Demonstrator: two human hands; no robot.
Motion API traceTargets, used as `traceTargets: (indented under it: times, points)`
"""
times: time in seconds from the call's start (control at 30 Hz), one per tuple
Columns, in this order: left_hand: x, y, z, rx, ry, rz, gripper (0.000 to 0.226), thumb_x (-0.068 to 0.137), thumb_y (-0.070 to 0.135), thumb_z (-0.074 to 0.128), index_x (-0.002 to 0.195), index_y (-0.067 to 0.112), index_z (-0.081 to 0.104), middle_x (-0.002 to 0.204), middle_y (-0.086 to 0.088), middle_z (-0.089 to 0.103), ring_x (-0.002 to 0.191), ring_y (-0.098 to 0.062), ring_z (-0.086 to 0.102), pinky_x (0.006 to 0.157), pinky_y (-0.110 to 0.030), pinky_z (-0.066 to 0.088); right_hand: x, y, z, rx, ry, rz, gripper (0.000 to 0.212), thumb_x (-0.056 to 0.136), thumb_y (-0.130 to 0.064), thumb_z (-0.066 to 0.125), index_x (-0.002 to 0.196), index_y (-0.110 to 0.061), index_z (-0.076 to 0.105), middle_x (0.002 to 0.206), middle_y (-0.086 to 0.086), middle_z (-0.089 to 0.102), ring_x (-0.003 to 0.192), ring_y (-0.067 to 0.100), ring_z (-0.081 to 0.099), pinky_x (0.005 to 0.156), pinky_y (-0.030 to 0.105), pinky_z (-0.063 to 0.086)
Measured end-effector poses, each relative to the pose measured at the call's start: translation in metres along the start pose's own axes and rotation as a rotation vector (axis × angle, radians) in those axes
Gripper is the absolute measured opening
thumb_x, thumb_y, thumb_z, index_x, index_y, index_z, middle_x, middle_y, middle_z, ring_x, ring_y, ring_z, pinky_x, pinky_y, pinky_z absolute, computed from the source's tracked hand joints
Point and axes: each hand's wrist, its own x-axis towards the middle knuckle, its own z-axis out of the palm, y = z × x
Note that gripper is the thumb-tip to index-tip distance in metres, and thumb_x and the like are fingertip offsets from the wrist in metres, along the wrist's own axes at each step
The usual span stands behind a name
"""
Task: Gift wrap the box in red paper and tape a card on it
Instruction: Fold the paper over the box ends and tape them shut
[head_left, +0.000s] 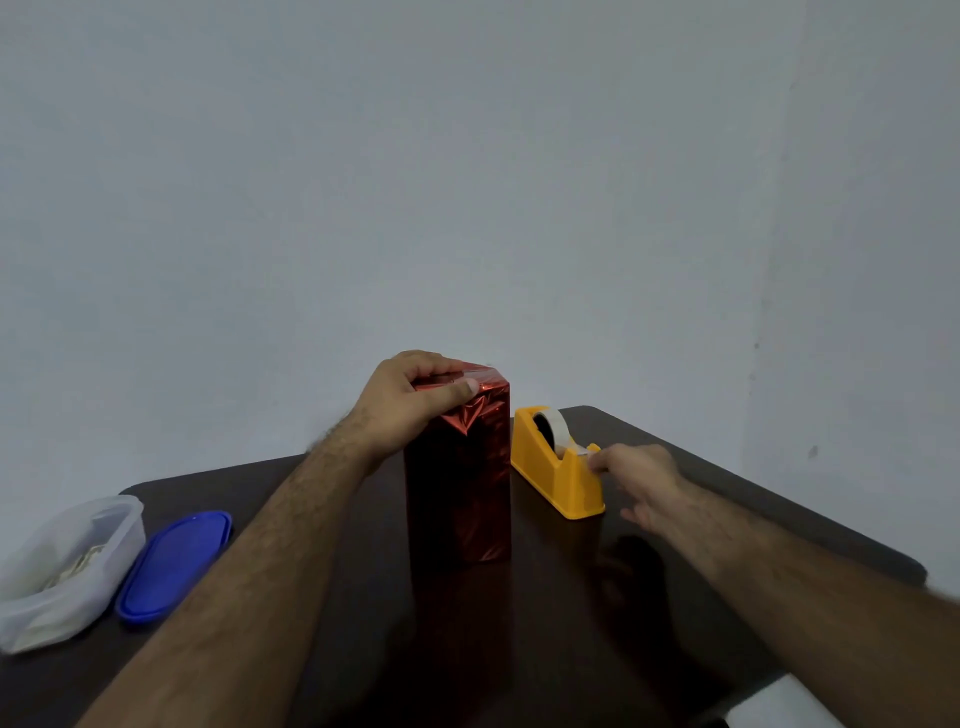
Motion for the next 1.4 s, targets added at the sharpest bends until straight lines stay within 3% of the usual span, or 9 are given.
traceTargets:
  times: [0.13, 0.33, 0.53, 0.77, 0.87, 1.07, 1.17, 1.3, 1.4]
  points:
    - [0.000, 0.001, 0.000, -0.003, 0.002, -0.006, 0.028, 0.087, 0.031, 0.088, 0.113, 0.023, 0.082, 0.113, 0.003, 0.079, 0.100, -0.015, 0.078, 0.089, -0.037, 0.064, 0.008, 0.023, 0.004, -0.006, 0.019, -0.150, 0.031, 0.091, -0.024, 0.083, 0.113, -0.005, 0.072, 0.120, 0.009, 0.069, 0.106, 0.024, 0.062, 0.089, 0.042, 0.053]
    - [-0.003, 0.001, 0.001, -0.024, -0.009, -0.011, 0.027, 0.088, 0.029, 0.087, 0.114, 0.021, 0.081, 0.111, 0.002, 0.080, 0.099, -0.016, 0.079, 0.090, -0.036, 0.064, 0.015, 0.050, 0.015, 0.123, -0.032, -0.154, 0.022, 0.099, -0.034, 0.074, 0.107, -0.014, 0.077, 0.119, 0.006, 0.073, 0.115, 0.026, 0.066, 0.100, 0.049, 0.056]
    - [-0.001, 0.000, 0.002, -0.039, -0.010, -0.015, 0.030, 0.090, 0.029, 0.086, 0.118, 0.018, 0.081, 0.113, -0.002, 0.080, 0.102, -0.020, 0.079, 0.091, -0.040, 0.064, 0.016, 0.056, 0.014, 0.071, 0.002, -0.181, 0.010, 0.091, -0.017, 0.082, 0.093, -0.012, 0.073, 0.103, 0.008, 0.071, 0.100, 0.027, 0.066, 0.075, 0.039, 0.053]
    - [-0.002, -0.001, 0.003, -0.056, -0.019, -0.023, 0.030, 0.088, 0.030, 0.086, 0.116, 0.018, 0.081, 0.113, -0.002, 0.080, 0.101, -0.021, 0.079, 0.089, -0.038, 0.064, -0.003, 0.053, 0.004, 0.133, 0.006, -0.431, 0.015, 0.098, -0.016, 0.074, 0.083, -0.013, 0.073, 0.098, 0.003, 0.068, 0.099, 0.024, 0.065, 0.077, 0.034, 0.052]
    - [-0.002, 0.000, 0.004, -0.048, -0.019, -0.026, 0.032, 0.087, 0.030, 0.088, 0.116, 0.018, 0.081, 0.113, -0.002, 0.080, 0.102, -0.020, 0.079, 0.091, -0.039, 0.064, -0.008, 0.031, 0.002, 0.113, -0.143, -0.554, 0.017, 0.103, -0.022, 0.069, 0.087, -0.016, 0.075, 0.096, 0.007, 0.074, 0.094, 0.023, 0.068, 0.083, 0.042, 0.055]
    - [-0.002, 0.001, 0.001, -0.018, -0.027, 0.002, 0.030, 0.088, 0.031, 0.088, 0.116, 0.022, 0.082, 0.115, 0.001, 0.078, 0.103, -0.017, 0.078, 0.092, -0.039, 0.064, -0.035, -0.086, 0.017, -0.126, -0.522, -0.930, 0.013, 0.108, -0.012, 0.058, 0.099, -0.014, 0.066, 0.091, 0.000, 0.069, 0.089, 0.009, 0.065, 0.082, 0.021, 0.053]
    - [-0.004, 0.004, 0.003, -0.031, -0.040, 0.013, 0.025, 0.089, 0.026, 0.087, 0.113, 0.024, 0.083, 0.112, 0.005, 0.078, 0.102, -0.013, 0.077, 0.091, -0.033, 0.063, -0.047, -0.132, 0.032, -0.375, -0.685, -0.938, 0.009, 0.107, -0.017, 0.061, 0.101, -0.016, 0.068, 0.087, -0.004, 0.067, 0.084, 0.006, 0.062, 0.075, 0.016, 0.050]
    - [-0.004, 0.007, 0.003, -0.013, -0.036, -0.002, 0.020, 0.088, 0.030, 0.087, 0.107, 0.028, 0.081, 0.112, 0.004, 0.078, 0.101, -0.014, 0.077, 0.093, -0.038, 0.064, -0.051, -0.179, 0.058, -0.761, -0.847, -0.905, 0.008, 0.104, -0.024, 0.067, 0.100, -0.021, 0.073, 0.090, -0.006, 0.071, 0.092, 0.010, 0.063, 0.091, 0.035, 0.053]
    - [-0.003, 0.007, 0.001, 0.001, -0.033, -0.002, 0.019, 0.090, 0.028, 0.086, 0.105, 0.017, 0.081, 0.107, -0.006, 0.078, 0.098, -0.021, 0.078, 0.090, -0.040, 0.062, -0.055, -0.198, 0.077, -0.972, -0.874, -0.868, 0.008, 0.101, -0.026, 0.070, 0.095, -0.022, 0.075, 0.089, -0.011, 0.072, 0.093, 0.008, 0.063, 0.094, 0.036, 0.050]
